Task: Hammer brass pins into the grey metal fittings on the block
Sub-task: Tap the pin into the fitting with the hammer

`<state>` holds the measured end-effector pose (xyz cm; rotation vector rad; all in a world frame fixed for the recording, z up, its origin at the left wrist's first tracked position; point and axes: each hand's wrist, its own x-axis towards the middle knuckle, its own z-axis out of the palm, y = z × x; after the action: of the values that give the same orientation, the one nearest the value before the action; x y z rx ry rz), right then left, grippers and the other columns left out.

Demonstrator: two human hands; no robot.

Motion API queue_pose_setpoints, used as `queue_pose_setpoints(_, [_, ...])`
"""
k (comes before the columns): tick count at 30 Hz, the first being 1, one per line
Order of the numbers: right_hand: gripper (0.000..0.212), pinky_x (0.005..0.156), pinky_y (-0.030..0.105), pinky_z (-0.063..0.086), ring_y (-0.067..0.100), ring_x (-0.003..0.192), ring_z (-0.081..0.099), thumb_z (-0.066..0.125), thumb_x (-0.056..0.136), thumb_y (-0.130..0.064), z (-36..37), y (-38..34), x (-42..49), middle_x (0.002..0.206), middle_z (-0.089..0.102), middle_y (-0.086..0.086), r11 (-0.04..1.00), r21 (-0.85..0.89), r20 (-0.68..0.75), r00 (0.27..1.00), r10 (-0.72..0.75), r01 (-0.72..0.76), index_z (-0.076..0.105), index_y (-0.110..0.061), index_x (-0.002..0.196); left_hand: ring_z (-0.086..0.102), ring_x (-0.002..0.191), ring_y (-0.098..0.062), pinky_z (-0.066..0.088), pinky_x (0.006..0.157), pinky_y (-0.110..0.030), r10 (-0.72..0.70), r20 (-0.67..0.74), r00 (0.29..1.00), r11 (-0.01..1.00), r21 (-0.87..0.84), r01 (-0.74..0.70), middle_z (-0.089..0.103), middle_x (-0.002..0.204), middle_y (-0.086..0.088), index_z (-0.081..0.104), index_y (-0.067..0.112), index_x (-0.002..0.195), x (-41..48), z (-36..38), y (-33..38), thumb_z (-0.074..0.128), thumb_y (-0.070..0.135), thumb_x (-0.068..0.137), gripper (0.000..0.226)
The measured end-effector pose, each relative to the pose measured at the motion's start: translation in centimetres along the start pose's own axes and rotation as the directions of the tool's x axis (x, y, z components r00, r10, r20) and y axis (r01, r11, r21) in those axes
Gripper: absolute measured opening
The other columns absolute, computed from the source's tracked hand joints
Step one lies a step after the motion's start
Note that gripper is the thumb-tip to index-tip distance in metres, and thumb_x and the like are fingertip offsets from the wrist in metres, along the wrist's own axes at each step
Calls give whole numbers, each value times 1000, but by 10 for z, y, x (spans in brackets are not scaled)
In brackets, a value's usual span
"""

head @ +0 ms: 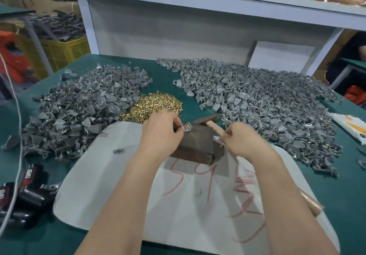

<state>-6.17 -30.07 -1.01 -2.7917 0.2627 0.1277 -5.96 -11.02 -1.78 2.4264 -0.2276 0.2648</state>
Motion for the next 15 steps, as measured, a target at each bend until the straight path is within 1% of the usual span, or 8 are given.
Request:
queue_pose_setpoints(2, [24, 65, 33, 50, 27, 71, 61, 48, 94, -20, -8, 6, -3, 83, 65, 14, 997, 64, 1, 999, 41, -41, 63, -2, 98, 58, 96, -21, 48, 89, -42, -5, -1, 1000, 1000, 1, 5, 58, 97, 3, 60, 24, 77, 1, 0, 0, 64, 21, 87, 11])
queue_pose_setpoints(3, [23, 62, 32, 48, 25, 65, 58, 49, 93, -19, -12, 8, -5, 80, 64, 13, 994, 101, -35, 998, 49, -45, 65, -3, 96, 58, 95, -21, 48, 89, -42, -7, -1, 1000, 1000, 3, 7, 58, 96, 3, 59, 24, 76, 1, 0, 0, 64, 22, 87, 12])
queue_pose_setpoints(5, [19, 54, 30, 45, 21, 59, 54, 54, 93, -20, -18, 8, -10, 79, 64, 9, 980, 201, -232, 972, 35, 12, 67, -7, 96, 58, 93, -21, 48, 88, -42, -7, -7, 1000, 1000, 5, 7, 57, 95, 4, 58, 25, 75, 1, 1, 0, 65, 22, 87, 14])
queue_pose_setpoints(7, [17, 59, 35, 51, 17, 62, 61, 56, 92, -23, -25, 1, -18, 89, 65, 0, 922, 356, -407, 914, 6, 152, 60, -13, 106, 58, 92, -21, 49, 87, -42, -13, -18, 1000, 1000, 10, 13, 58, 95, 3, 60, 24, 76, 1, 1, -1, 65, 22, 87, 12])
queue_pose_setpoints(9, [18, 58, 28, 53, 10, 58, 63, 55, 93, -21, -31, -9, -24, 87, 64, -6, 853, 451, -379, 922, -83, 262, 49, -22, 110, 58, 93, -22, 49, 85, -40, -18, -27, 999, 1000, 23, 19, 59, 96, 2, 63, 22, 80, 2, 0, -1, 64, 21, 86, 7])
queue_pose_setpoints(11, [14, 56, 27, 45, 11, 55, 58, 49, 95, -22, -29, -16, -28, 76, 63, -6, 860, 376, -309, 922, -233, 344, 47, -23, 109, 58, 94, -22, 49, 84, -39, -25, -37, 999, 999, 31, 26, 59, 95, 3, 62, 22, 80, 2, 0, -3, 64, 21, 86, 6])
queue_pose_setpoints(13, [26, 62, 26, 38, 3, 57, 50, 44, 98, -25, -24, -19, -31, 72, 56, -11, 872, 291, -258, 910, -324, 394, 46, -26, 124, 57, 93, -22, 48, 83, -38, -26, -49, 998, 999, 38, 28, 57, 92, 3, 62, 22, 80, 2, -1, -4, 63, 20, 86, 6])
queue_pose_setpoints(15, [40, 62, 12, 34, -10, 59, 45, 42, 99, -24, -19, -19, -35, 73, 48, -22, 866, 234, -218, 892, -397, 442, 39, -32, 138, 57, 91, -23, 49, 82, -38, -15, -59, 998, 998, 53, 18, 57, 91, 3, 67, 19, 82, 3, -1, -4, 63, 21, 86, 6])
